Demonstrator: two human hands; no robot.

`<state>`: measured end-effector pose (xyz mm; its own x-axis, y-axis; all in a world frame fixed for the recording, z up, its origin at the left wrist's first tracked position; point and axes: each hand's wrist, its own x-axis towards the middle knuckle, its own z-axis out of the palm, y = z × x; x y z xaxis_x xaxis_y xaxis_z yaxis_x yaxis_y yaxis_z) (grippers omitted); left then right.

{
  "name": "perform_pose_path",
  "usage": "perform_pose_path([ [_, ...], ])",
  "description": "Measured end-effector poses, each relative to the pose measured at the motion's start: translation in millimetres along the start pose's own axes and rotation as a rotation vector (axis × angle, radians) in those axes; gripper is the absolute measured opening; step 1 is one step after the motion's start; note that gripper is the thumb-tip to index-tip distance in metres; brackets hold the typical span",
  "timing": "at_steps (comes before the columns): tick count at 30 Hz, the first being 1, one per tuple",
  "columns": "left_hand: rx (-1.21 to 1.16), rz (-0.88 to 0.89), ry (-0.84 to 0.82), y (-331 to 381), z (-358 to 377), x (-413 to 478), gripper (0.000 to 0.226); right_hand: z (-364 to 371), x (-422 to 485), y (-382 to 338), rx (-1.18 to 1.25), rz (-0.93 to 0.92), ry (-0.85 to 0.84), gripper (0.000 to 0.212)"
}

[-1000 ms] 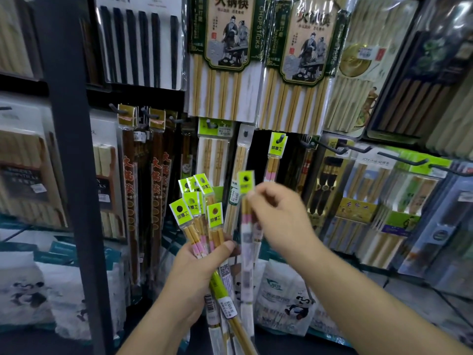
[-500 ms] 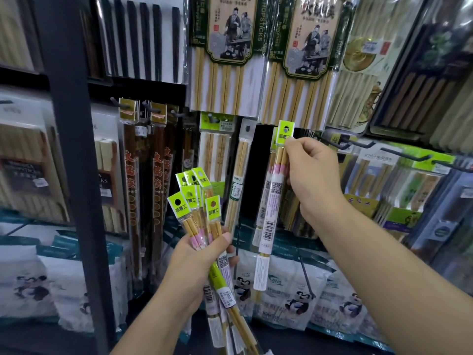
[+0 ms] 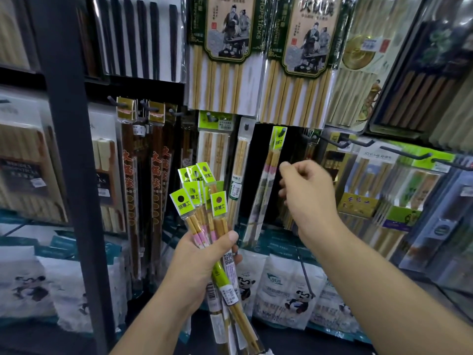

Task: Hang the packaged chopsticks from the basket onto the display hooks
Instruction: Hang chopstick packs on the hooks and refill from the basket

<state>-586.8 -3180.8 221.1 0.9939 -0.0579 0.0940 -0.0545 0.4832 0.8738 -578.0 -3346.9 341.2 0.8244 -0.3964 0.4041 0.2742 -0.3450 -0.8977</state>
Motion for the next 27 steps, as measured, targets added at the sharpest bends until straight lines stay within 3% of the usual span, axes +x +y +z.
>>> perform_pose_path([
  [4, 0.008, 0.047, -0.027, 2, 5, -2, 0.038, 10, -30, 7, -0.132, -0.051, -0.426, 0.013],
  [7, 0.018, 0.113, -0.048, 3, 9, -2, 0.026, 17, -42, 12, -0.149, -0.066, -0.541, 0.018],
  [13, 0.181, 0.148, -0.009, 3, 10, -3, 0.035, 11, -35, 9, -0.144, -0.158, -0.395, 0.02],
  [20, 0.121, 0.078, 0.008, 2, 9, -3, 0.037, -4, 4, -22, 0.046, -0.231, -0.114, 0.024],
  [27, 0.188, 0.099, -0.029, 1, 10, -5, 0.041, -3, 28, -30, 0.024, -0.178, -0.042, 0.026],
])
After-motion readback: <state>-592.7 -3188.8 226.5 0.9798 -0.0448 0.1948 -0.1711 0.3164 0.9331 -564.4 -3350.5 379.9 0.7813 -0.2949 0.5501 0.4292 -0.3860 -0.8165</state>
